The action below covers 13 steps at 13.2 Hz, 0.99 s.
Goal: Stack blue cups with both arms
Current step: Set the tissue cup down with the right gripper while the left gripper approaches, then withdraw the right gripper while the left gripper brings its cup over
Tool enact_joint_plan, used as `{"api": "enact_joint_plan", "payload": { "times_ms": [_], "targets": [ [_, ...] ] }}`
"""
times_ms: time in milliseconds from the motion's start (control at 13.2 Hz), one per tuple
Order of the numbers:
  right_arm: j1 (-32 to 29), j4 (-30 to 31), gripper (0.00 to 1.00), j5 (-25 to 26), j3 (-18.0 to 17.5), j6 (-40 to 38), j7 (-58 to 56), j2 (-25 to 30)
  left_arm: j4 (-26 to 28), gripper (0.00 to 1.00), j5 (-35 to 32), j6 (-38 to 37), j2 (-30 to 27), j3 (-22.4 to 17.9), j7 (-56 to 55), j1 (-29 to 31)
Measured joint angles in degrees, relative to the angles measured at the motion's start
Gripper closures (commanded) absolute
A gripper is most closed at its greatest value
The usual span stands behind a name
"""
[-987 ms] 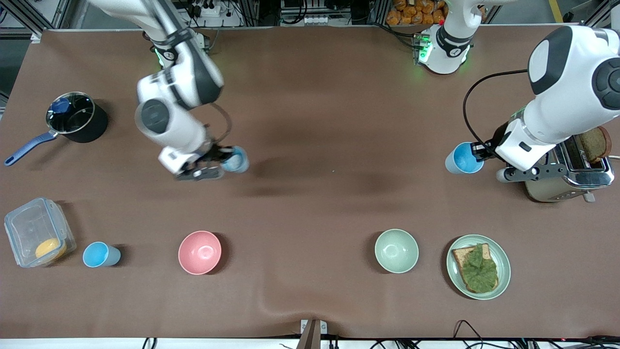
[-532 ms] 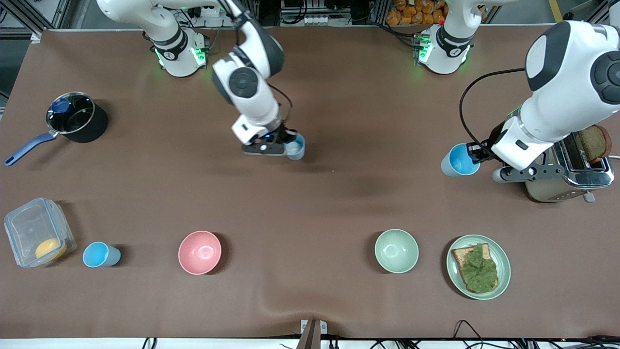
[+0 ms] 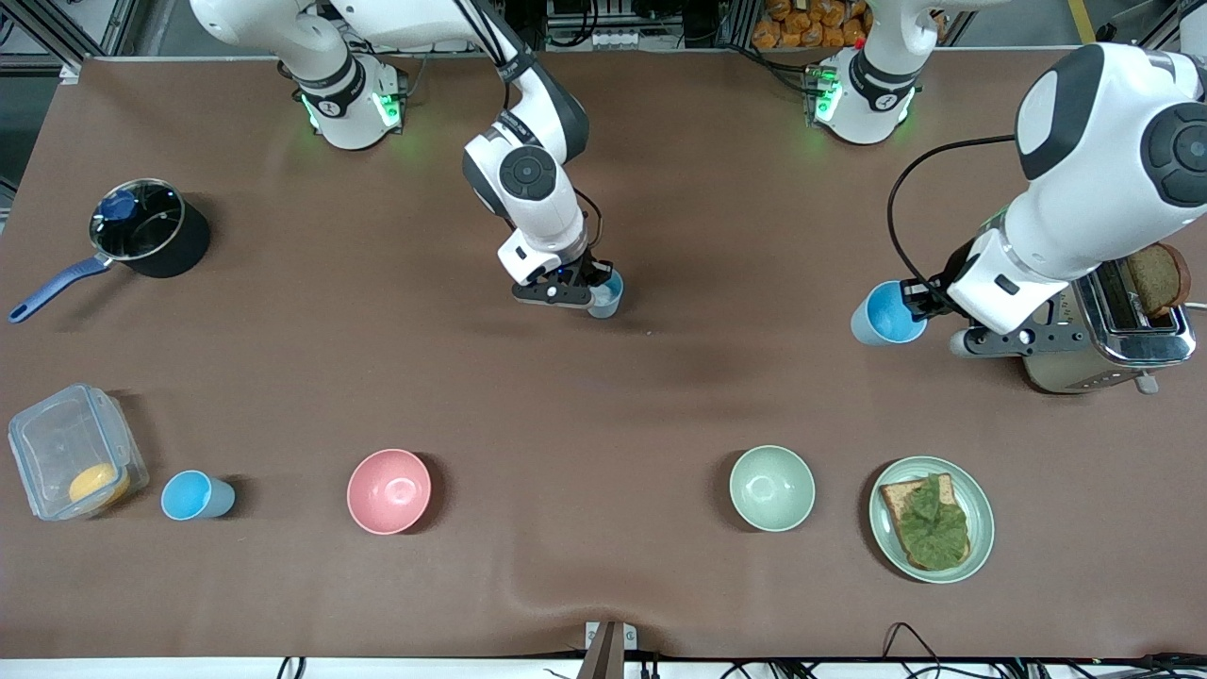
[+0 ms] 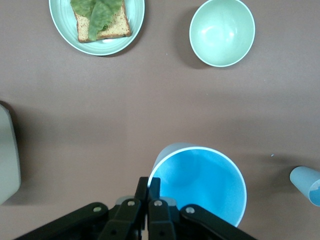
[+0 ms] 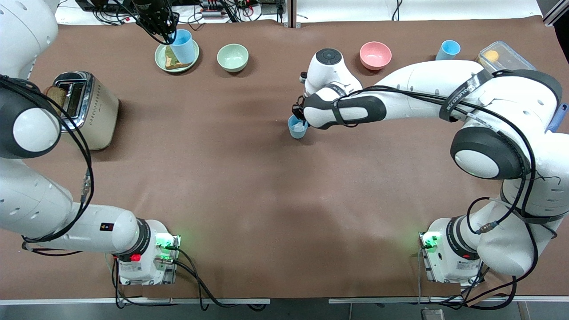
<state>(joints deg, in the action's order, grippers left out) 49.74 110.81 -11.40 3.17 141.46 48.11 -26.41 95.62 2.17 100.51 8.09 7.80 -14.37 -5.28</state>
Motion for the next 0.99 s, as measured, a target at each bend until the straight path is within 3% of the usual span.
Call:
{"api": "enact_joint_plan", "payload": {
  "times_ms": [228, 456, 684, 987],
  "targets": [
    [-0.1, -1.4, 0.12, 0.0, 0.7, -1.6, 0.0, 0.0, -1.1, 1.0, 0.0, -1.8, 0.0, 0.3, 0.0, 0.0],
    [-2.9, -7.7, 0.11, 0.0, 1.4, -14.7, -0.9, 0.9, -2.8, 1.0, 0.1, -5.2, -0.1, 1.3, 0.0, -0.1],
    [-10.7, -13.5, 0.11, 0.1, 1.8, -29.6, -11.2, 5.4, -4.1, 1.0, 0.4, -7.0, 0.0, 2.0, -1.2, -0.8],
    [-24.8, -14.2, 0.06, 0.2, 2.2, -40.7, -29.6, 14.1, -5.3, 1.0, 0.6, -7.0, 2.1, 4.2, -13.8, -8.0]
  ]
}}
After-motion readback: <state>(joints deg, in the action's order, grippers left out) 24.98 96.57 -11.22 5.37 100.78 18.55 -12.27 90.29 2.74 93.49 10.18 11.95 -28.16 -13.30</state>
